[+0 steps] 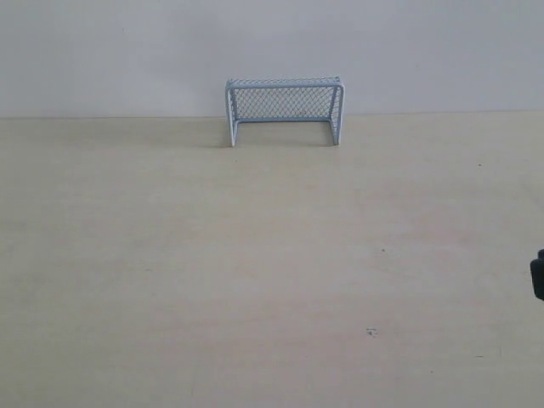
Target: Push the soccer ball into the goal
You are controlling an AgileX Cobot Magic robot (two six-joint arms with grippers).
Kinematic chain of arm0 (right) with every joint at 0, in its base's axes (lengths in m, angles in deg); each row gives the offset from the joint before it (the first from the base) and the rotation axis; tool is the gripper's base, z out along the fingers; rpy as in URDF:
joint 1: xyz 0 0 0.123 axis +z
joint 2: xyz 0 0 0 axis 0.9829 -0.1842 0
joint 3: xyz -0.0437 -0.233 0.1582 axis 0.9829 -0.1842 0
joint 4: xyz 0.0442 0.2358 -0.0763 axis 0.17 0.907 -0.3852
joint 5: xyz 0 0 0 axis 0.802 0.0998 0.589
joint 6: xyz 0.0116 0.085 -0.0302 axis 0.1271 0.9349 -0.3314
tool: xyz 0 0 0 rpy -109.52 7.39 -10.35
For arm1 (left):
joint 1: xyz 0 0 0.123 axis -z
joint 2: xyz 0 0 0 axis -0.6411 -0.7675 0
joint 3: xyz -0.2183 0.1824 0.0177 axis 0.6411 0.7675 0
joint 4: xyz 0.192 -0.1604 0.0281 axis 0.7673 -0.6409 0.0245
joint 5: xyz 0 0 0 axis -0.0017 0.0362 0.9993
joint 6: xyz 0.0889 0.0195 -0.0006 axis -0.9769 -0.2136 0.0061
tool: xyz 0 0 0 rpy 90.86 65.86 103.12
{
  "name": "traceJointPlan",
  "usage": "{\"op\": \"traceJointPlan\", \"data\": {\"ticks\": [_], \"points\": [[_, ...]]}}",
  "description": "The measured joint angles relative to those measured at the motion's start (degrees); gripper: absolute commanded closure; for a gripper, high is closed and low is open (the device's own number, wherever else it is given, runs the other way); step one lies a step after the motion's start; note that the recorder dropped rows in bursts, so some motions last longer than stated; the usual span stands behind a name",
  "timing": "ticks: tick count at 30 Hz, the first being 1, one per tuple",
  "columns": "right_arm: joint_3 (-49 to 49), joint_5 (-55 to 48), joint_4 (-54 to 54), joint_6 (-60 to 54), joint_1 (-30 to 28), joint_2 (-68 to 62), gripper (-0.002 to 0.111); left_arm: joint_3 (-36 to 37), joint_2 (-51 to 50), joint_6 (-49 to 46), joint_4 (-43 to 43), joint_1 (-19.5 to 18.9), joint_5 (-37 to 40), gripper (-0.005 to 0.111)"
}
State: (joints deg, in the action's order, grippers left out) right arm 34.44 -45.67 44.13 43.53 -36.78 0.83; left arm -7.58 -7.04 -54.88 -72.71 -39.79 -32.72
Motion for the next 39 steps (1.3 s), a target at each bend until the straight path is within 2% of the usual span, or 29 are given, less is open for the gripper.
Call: {"op": "traceJointPlan", "data": {"ticks": [10,39], "points": [[-3.84,1.75,0.36,0.00,0.00,2.05,0.108,0.00,0.00,0.00,0.00,0.00,0.00,0.100],[-4.09,3.15,0.58,0.00,0.00,2.55,0.108,0.00,0.00,0.00,0.00,0.00,0.00,0.100]]}}
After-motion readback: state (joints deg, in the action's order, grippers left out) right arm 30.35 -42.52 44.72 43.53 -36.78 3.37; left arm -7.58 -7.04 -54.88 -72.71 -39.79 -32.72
